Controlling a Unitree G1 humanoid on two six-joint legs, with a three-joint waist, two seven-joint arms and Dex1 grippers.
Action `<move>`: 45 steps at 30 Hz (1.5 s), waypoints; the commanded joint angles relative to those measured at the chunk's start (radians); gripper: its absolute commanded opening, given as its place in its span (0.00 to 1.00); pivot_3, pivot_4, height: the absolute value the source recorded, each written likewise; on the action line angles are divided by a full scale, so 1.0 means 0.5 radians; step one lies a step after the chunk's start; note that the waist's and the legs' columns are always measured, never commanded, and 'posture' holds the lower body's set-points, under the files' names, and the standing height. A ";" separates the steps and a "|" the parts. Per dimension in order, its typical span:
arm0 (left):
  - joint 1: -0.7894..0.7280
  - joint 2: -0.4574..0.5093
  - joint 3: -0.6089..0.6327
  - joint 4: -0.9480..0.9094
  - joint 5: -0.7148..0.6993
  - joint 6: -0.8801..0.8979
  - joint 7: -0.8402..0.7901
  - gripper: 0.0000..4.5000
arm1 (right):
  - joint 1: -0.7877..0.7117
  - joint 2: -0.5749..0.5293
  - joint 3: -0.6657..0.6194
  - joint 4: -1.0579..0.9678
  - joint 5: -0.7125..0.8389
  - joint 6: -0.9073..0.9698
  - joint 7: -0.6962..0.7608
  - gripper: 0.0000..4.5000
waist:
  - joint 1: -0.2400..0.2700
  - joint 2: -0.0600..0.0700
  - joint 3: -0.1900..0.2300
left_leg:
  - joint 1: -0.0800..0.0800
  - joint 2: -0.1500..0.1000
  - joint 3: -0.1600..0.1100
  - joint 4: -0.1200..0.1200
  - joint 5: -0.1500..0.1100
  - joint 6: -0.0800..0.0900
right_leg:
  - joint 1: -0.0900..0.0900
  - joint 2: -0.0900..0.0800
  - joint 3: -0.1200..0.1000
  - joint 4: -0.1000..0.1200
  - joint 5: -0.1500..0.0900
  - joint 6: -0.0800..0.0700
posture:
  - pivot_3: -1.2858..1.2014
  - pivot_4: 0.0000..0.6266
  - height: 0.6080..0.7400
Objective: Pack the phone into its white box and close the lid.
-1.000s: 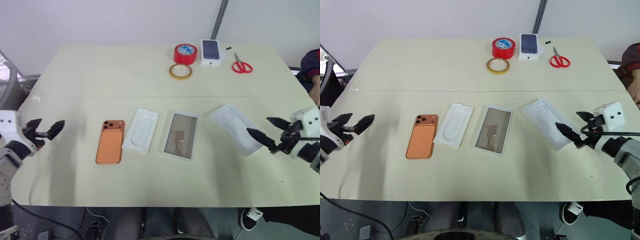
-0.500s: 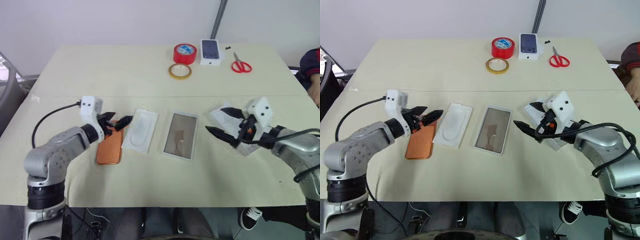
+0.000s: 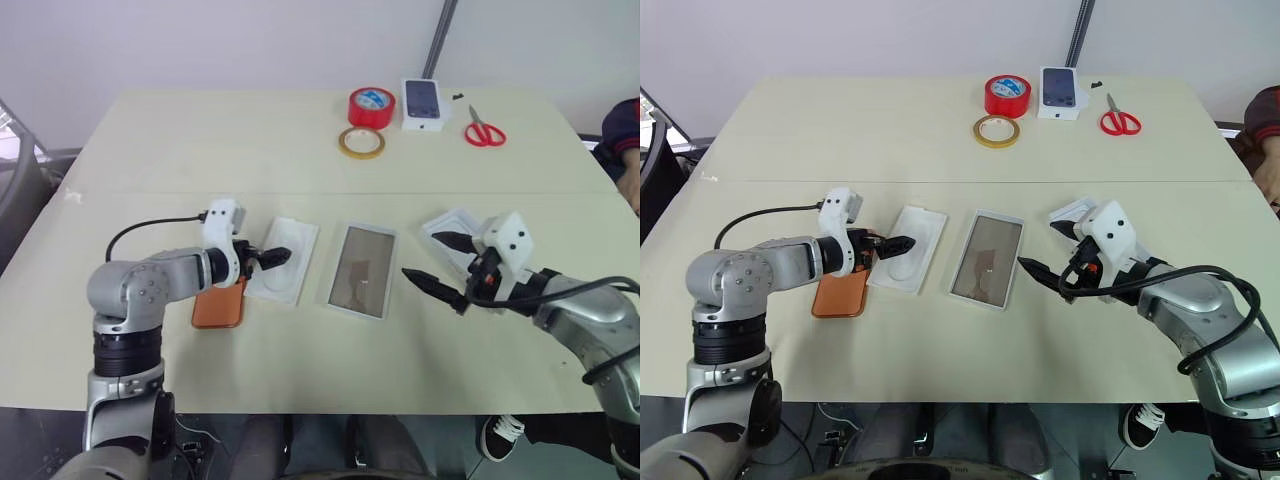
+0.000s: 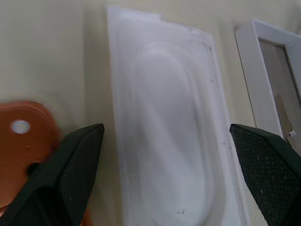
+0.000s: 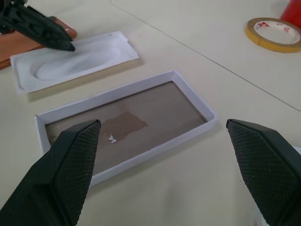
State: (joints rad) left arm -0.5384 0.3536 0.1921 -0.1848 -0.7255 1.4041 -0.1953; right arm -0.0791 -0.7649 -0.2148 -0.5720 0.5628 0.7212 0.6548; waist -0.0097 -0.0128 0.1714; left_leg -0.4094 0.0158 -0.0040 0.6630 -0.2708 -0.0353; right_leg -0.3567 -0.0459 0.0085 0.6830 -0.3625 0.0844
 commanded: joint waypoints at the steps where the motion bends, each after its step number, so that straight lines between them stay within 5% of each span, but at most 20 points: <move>1: -0.074 -0.054 0.033 0.045 -0.001 0.099 0.009 1.00 | -0.019 -0.026 -0.057 -0.086 0.016 -0.014 -0.008 0.99 | 0.005 0.000 0.000 | 0.000 0.000 0.000 0.000 0.000 0.000 | 0.000 0.000 0.000 0.000 0.000 0.000 | 0.52 0.24 1.00; 5: -0.104 -0.099 0.067 0.080 -0.004 0.191 -0.008 1.00 | -0.042 -0.036 -0.035 -0.090 0.009 -0.024 0.008 0.99 | 0.004 0.000 0.000 | 0.000 -0.001 0.000 0.000 0.002 -0.004 | 0.000 0.000 0.000 0.000 0.000 0.000 | 0.52 0.24 1.00; 8: -0.121 -0.130 0.126 0.115 0.018 0.204 0.008 0.83 | -0.051 -0.072 0.001 -0.113 0.014 0.006 0.036 1.00 | 0.003 0.000 0.000 | 0.000 -0.001 0.000 0.000 0.003 -0.006 | 0.001 0.000 0.000 0.000 0.000 0.000 | 0.52 0.24 1.00; 15: -0.146 -0.133 0.156 0.153 0.083 0.200 0.007 0.04 | -0.195 -0.265 0.371 -0.277 0.051 0.359 0.085 1.00 | -0.001 -0.001 0.000 | 0.000 0.000 0.000 0.000 0.003 -0.006 | 0.000 0.000 0.000 0.000 0.000 0.000 | 0.52 0.24 1.00; 16: -0.149 -0.138 0.164 0.155 0.089 0.198 0.006 0.01 | -0.264 -0.273 0.454 -0.287 0.058 0.455 0.073 1.00 | -0.001 -0.001 0.000 | 0.000 0.000 0.000 0.000 0.003 -0.006 | 0.000 0.000 0.000 0.000 0.000 0.000 | 0.52 0.24 1.00; 28: -0.252 -0.213 0.401 0.102 0.065 0.257 0.010 0.01 | -0.806 -0.009 1.076 -0.249 -0.036 1.193 -0.219 1.00 | -0.004 -0.002 0.000 | -0.001 -0.001 -0.001 0.001 0.004 -0.007 | -0.002 -0.001 0.000 0.000 0.000 0.000 | 0.52 0.24 1.00; 31: -0.246 -0.194 0.427 0.092 0.067 0.256 0.005 0.00 | -0.860 -0.011 1.207 -0.239 -0.101 1.239 -0.264 0.80 | -0.005 -0.002 0.000 | -0.002 0.000 -0.001 0.000 0.004 -0.007 | -0.004 -0.001 0.000 0.000 0.000 0.000 | 0.52 0.24 1.00; 38: -0.272 -0.189 0.555 0.095 0.066 0.250 0.020 0.00 | -0.931 -0.089 1.368 -0.244 -0.201 1.155 -0.219 0.01 | -0.003 -0.002 0.000 | -0.002 -0.001 -0.001 0.000 0.004 -0.007 | -0.004 -0.002 0.000 0.000 0.000 0.000 | 0.52 0.24 1.00; 45: -0.360 -0.224 0.841 0.124 0.044 0.265 0.073 0.00 | -0.930 -0.251 1.496 -0.306 -0.349 0.683 0.055 0.01 | -0.005 -0.003 0.001 | -0.002 -0.001 -0.001 0.000 0.003 -0.005 | -0.004 -0.001 -0.001 0.000 0.000 0.000 | 0.52 0.24 1.00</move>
State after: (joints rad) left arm -0.6921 0.2417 0.5677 -0.1027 -0.6864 1.5388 -0.1666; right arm -0.5301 -0.8832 0.5243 -0.6821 0.4093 1.1346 0.6452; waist -0.0124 -0.0143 0.1719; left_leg -0.4104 0.0154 -0.0046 0.6631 -0.2693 -0.0380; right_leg -0.3586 -0.0465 0.0082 0.6830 -0.3625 0.0844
